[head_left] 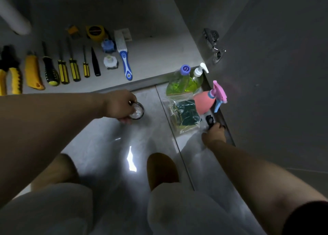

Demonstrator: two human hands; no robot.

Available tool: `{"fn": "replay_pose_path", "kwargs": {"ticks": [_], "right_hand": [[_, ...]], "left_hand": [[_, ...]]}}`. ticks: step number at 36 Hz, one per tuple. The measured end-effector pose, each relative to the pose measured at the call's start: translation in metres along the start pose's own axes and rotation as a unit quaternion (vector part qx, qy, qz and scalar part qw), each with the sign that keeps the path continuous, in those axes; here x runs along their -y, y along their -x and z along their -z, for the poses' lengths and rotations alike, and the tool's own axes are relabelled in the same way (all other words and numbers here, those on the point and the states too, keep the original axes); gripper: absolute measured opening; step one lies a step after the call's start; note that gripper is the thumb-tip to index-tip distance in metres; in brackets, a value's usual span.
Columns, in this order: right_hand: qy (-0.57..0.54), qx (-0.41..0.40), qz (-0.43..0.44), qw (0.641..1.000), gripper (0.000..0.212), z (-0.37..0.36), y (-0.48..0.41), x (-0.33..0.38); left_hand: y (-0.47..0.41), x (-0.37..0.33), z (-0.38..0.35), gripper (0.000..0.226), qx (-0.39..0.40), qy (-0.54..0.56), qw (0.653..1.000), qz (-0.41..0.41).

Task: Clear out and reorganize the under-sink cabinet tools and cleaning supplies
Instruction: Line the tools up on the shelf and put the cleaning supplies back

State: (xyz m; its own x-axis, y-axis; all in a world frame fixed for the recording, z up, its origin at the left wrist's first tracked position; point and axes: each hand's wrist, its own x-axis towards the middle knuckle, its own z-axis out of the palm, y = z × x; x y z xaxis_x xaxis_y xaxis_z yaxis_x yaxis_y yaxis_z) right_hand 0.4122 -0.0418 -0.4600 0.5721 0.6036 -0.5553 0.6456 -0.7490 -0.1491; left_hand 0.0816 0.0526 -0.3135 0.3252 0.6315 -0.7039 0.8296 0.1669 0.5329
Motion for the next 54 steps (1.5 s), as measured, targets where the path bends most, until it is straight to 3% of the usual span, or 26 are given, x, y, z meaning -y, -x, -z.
{"fn": "replay_pose_path", "kwargs": {"ticks": [5, 10, 16, 18, 23, 26, 28, 33, 40, 49, 54], "right_hand": [[-0.01, 0.003, -0.048, 0.999, 0.061, -0.002, 0.004, 0.005], [0.023, 0.087, -0.08, 0.993, 0.031, 0.004, 0.032, -0.006], [-0.044, 0.214, -0.13, 0.967, 0.019, 0.029, 0.07, -0.007], [-0.019, 0.264, -0.134, 0.955, 0.015, 0.044, 0.082, -0.004], [0.026, 0.355, -0.021, 0.934, 0.023, 0.085, 0.107, 0.026], [-0.038, 0.385, 0.072, 0.919, 0.009, 0.107, 0.12, 0.058], [-0.069, 0.362, 0.124, 0.921, 0.01, 0.116, 0.126, 0.083], [-0.071, 0.213, 0.22, 0.949, 0.019, 0.125, 0.12, 0.158], [0.001, 0.057, 0.277, 0.959, 0.015, 0.11, 0.089, 0.257], [0.049, -0.005, 0.259, 0.965, 0.026, 0.058, 0.068, 0.309], [0.007, -0.015, 0.261, 0.965, 0.025, 0.045, 0.066, 0.308]], "left_hand": [[-0.001, -0.001, 0.004, 0.016, 0.02, 0.023, 0.999, 0.023], [0.002, -0.007, 0.01, 0.016, 0.044, 0.024, 0.998, 0.033], [0.008, -0.019, 0.026, 0.02, 0.024, 0.003, 1.0, 0.009], [0.012, -0.023, 0.033, 0.022, 0.008, 0.011, 1.0, -0.006], [0.029, -0.022, 0.05, 0.015, -0.011, 0.092, 0.995, -0.031], [0.039, -0.015, 0.057, 0.016, -0.031, 0.151, 0.988, -0.032], [0.043, -0.009, 0.062, 0.018, -0.045, 0.183, 0.982, -0.029], [0.045, 0.014, 0.078, 0.018, -0.099, 0.254, 0.962, -0.017], [0.035, 0.054, 0.096, 0.018, -0.188, 0.423, 0.886, 0.007], [0.027, 0.069, 0.101, 0.024, -0.173, 0.58, 0.796, 0.001], [0.015, 0.071, 0.104, 0.029, -0.145, 0.618, 0.772, -0.028]]}}
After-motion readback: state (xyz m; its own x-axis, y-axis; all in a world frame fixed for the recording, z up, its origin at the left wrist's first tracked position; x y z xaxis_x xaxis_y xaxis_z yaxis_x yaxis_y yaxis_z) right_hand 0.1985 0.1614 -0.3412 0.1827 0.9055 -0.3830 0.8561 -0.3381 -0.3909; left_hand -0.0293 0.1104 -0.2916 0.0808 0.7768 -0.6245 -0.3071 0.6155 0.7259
